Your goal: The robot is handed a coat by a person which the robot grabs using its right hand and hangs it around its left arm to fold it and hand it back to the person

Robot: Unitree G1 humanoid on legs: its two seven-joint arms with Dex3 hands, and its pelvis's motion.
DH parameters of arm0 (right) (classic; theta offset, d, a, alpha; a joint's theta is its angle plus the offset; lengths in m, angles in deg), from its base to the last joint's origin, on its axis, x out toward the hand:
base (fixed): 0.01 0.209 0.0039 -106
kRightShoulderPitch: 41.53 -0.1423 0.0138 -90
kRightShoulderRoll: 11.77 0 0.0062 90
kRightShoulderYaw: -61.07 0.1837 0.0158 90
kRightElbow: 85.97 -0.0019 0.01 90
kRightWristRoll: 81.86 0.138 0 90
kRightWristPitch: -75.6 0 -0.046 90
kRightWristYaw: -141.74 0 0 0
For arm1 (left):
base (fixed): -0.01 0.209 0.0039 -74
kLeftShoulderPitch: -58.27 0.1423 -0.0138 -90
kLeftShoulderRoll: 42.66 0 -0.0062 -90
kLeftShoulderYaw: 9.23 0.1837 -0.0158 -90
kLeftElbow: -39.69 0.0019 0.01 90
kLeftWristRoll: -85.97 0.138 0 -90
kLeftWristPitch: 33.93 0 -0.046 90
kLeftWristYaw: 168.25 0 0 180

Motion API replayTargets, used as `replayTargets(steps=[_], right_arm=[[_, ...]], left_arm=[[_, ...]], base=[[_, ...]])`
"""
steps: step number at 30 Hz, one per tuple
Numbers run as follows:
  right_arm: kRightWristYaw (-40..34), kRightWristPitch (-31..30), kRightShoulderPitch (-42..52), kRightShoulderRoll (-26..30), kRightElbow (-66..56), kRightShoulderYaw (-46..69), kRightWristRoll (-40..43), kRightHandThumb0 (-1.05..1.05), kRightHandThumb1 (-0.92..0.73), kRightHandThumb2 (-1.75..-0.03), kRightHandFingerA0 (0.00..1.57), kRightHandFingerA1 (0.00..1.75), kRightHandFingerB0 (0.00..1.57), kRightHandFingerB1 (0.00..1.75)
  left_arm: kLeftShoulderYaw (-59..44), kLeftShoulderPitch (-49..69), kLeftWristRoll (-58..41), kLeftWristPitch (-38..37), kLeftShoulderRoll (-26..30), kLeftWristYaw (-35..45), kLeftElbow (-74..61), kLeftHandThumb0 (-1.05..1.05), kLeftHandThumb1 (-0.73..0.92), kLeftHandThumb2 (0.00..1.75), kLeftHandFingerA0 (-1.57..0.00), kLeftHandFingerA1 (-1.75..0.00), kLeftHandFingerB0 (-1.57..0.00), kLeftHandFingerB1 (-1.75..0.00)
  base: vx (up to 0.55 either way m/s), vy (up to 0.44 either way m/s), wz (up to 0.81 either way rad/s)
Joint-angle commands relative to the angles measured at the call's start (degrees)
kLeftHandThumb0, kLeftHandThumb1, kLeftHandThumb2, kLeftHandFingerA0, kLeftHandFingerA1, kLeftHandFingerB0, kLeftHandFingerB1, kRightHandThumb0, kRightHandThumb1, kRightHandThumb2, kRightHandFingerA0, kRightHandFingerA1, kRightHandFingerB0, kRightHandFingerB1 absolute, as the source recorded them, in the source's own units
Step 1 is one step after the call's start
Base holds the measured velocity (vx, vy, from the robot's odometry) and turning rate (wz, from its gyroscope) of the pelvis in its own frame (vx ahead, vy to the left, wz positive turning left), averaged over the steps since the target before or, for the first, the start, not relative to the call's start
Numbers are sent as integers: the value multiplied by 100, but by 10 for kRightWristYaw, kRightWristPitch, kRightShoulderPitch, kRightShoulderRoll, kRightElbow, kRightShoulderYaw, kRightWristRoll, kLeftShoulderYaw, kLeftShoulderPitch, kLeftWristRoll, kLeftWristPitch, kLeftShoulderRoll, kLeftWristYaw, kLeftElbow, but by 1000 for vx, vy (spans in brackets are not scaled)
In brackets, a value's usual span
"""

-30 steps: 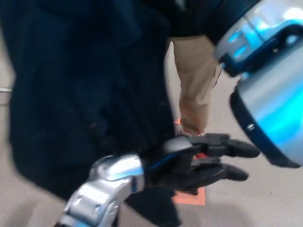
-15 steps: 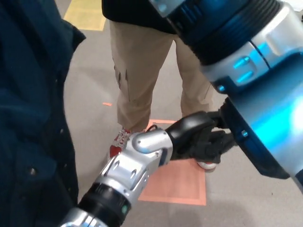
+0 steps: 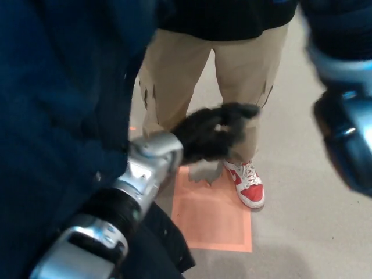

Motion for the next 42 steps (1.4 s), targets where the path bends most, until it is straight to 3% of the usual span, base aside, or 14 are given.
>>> replayTargets(steps=[1, 9, 16, 22, 28, 29, 30, 31, 32, 33, 35, 40, 41, 42], right_arm=[[100, -183, 106, 189, -180, 152, 68, -37, -87, -66, 116, 64, 115, 57], [109, -238, 308, 275, -264, 338, 120, -35, -85, -65, 117, 61, 112, 70], [115, -312, 512, 240, -339, 460, 159, -28, -86, -65, 110, 68, 106, 75], [143, -66, 809, 162, -278, 404, 143, -32, -85, -66, 107, 59, 111, 70], [158, 98, 972, 200, -158, 227, 60, -35, -83, -65, 101, 56, 99, 63], [163, 111, 982, 212, -145, 206, 52, -45, -79, -64, 91, 55, 86, 57], [193, 120, 996, 246, -118, 147, 32, -61, -61, -97, 54, 59, 42, 52], [214, 119, 996, 267, -108, 115, 22, -70, -66, -61, 31, 36, 25, 30], [228, 120, 994, 285, -102, 88, 14, -70, -66, -61, 31, 36, 25, 30], [241, 120, 992, 313, -103, 48, -13, -80, -53, -90, 5, 27, 6, 16], [255, 116, 986, 351, -116, -13, -49, -81, -52, -86, 0, 6, 0, 4], [256, 94, 958, 397, -95, -81, -85, -82, -51, -83, 0, 3, 0, 0], [252, 95, 953, 403, -84, -85, -82, -84, -52, -83, 0, 2, 0, 0], [247, 94, 949, 408, -77, -89, -79, -84, -52, -83, 0, 2, 0, 0]], left_arm=[[-98, -62, -4, -77, 118, -84, 109, -85, 77, 109, -5, -21, -6, -24], [-165, -73, -15, -94, 199, -107, 145, -83, 75, 106, -5, -25, -8, -30], [-205, -68, -26, -111, 225, -92, 149, -86, 75, 106, -7, -25, -7, -23], [-214, -73, -21, -121, 225, -72, 144, -84, 74, 106, 0, -26, -11, -25], [-215, -64, -16, -125, 222, -68, 136, -84, 73, 105, -6, -29, -8, -26], [-215, -64, -15, -127, 221, -67, 136, -83, 74, 105, -5, -29, -8, -25], [-219, -65, -18, -126, 218, -64, 135, -84, 72, 104, -7, -30, -10, -27], [-220, -67, -20, -125, 216, -64, 134, -75, 86, 68, -8, -25, -8, -23], [-221, -69, -19, -124, 215, -66, 133, -75, 86, 68, -8, -25, -8, -23], [-222, -69, -19, -124, 213, -66, 130, -75, 86, 68, -9, -25, -8, -24], [-227, -73, -20, -124, 207, -69, 126, -76, 85, 67, -10, -26, -8, -24], [-229, -82, -16, -118, 201, -66, 115, -75, 86, 67, -11, -27, -9, -26], [-230, -84, -15, -118, 201, -66, 115, -74, 67, 103, -5, -39, -3, -35], [-231, -85, -14, -120, 202, -66, 116, -74, 67, 103, -5, -39, -3, -35]], base=[[0, 0, 0], [0, 0, 0], [0, 0, 0], [0, 0, 0], [0, 0, 0], [0, 0, 0], [0, 0, 0], [0, 0, 0], [0, 0, 0], [0, 0, 0], [0, 0, 0], [0, 0, 0], [0, 0, 0], [0, 0, 0]])
